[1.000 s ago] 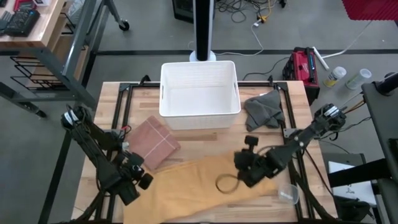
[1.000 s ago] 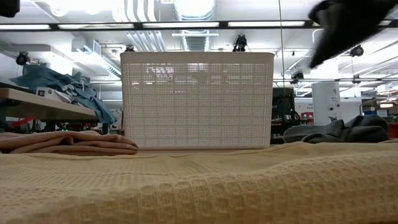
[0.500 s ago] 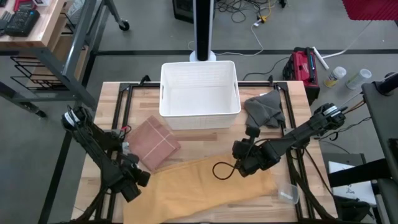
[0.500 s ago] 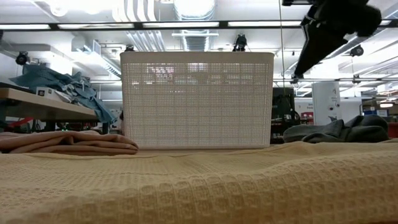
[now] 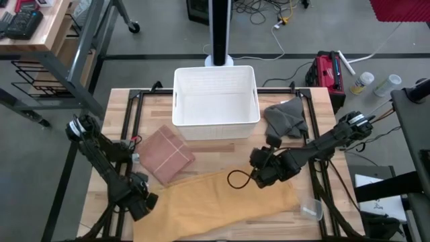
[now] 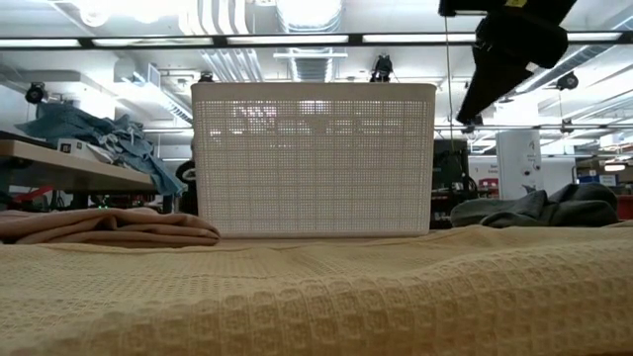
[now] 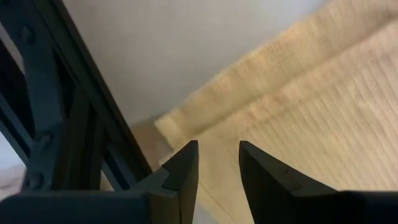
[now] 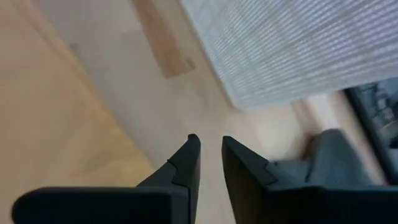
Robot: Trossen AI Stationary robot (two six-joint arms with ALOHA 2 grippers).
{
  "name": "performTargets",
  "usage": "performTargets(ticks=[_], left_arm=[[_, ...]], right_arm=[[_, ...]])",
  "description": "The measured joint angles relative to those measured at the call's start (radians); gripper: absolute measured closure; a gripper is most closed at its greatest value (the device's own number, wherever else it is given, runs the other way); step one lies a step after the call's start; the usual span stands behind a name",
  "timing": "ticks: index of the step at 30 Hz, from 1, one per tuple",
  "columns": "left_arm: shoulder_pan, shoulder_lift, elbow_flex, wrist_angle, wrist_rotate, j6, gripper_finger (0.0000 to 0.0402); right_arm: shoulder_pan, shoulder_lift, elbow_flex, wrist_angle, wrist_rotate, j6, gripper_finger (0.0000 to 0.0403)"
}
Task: Fold towel
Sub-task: Fold the yellow towel
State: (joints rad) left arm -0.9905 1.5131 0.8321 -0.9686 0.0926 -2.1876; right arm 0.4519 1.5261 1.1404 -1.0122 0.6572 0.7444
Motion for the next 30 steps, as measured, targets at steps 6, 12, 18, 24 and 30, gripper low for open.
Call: performTargets(ticks=[6,12,18,24,30], left_arm=[[-0.007,0.000,0.005,0.024,0.039,0.004,0.0304],[-0.014,0.001,-0.002,0.022,0.059,0.026,0.0302],[-0.046,0.027,-0.008,0.029,0.096,0.057,0.0293],[-0.075,0.091,-0.009,0.035,0.086,0.051,0.0305],[-0.076,0.138,-0.005,0.022,0.094,0.099,0.0327]], right_arm=[[0.000,0.002,0.000,0.001,-0.041,0.056,0.0310],[0.001,0.002,0.000,0.008,-0.060,0.073,0.0280],[0.001,0.002,0.000,0.012,-0.063,0.075,0.0256],[0.001,0.002,0.000,0.027,-0.063,0.061,0.0244],[0.001,0.002,0.000,0.027,-0.063,0.060,0.0247]])
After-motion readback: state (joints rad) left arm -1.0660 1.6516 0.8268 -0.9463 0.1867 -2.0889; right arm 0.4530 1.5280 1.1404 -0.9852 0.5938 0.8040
